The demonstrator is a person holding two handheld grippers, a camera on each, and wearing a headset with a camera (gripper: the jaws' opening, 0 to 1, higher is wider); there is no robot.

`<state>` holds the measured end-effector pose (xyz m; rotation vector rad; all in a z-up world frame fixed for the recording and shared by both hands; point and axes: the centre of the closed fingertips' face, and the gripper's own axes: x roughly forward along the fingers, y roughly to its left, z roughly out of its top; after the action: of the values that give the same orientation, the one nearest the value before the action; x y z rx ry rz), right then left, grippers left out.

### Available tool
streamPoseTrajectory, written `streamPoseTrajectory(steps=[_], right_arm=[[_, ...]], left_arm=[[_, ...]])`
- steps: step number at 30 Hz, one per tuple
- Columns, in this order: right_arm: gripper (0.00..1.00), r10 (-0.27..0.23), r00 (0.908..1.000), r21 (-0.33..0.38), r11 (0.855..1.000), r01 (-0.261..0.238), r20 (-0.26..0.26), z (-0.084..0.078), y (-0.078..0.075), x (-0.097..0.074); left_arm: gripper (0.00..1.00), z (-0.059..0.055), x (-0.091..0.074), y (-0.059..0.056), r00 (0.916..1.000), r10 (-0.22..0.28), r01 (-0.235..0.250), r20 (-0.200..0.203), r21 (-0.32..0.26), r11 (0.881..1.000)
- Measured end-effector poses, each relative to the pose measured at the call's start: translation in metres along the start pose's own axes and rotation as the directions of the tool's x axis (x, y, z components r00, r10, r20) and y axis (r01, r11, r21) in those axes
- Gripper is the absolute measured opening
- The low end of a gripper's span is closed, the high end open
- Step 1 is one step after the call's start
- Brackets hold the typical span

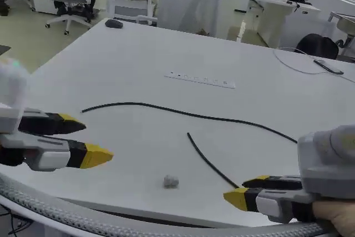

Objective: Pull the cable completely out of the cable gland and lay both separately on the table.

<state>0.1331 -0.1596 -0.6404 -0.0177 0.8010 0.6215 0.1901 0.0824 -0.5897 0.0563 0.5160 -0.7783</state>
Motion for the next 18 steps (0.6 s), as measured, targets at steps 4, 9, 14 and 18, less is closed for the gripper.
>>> streamPoseTrajectory(steps=[4, 9, 14, 18], right_arm=[[0.36, -0.047, 0.9983, -0.011, 0.999, 0.046, -0.035, -0.009, -0.006, 0.005], [0.38, -0.08, 0.9952, -0.008, 0.997, 0.08, -0.057, -0.013, -0.014, 0.007], [0.36, -0.097, 0.9931, -0.003, 0.995, 0.097, -0.067, -0.015, -0.017, 0.008], [0.36, -0.101, 0.9925, -0.001, 0.995, 0.101, -0.07, -0.016, -0.018, 0.008]], left_arm=[[0.58, -0.011, 0.006, 0.021, 0.9935, 0.104, -0.099, 0.045, -0.116, 0.988], [0.56, -0.014, 0.01, 0.023, 0.9912, 0.126, -0.12, 0.041, -0.113, 0.986], [0.55, -0.018, 0.011, 0.025, 0.9908, 0.133, -0.129, 0.024, -0.134, 0.983], [0.55, -0.018, 0.011, 0.026, 0.9906, 0.135, -0.13, 0.025, -0.147, 0.981]])
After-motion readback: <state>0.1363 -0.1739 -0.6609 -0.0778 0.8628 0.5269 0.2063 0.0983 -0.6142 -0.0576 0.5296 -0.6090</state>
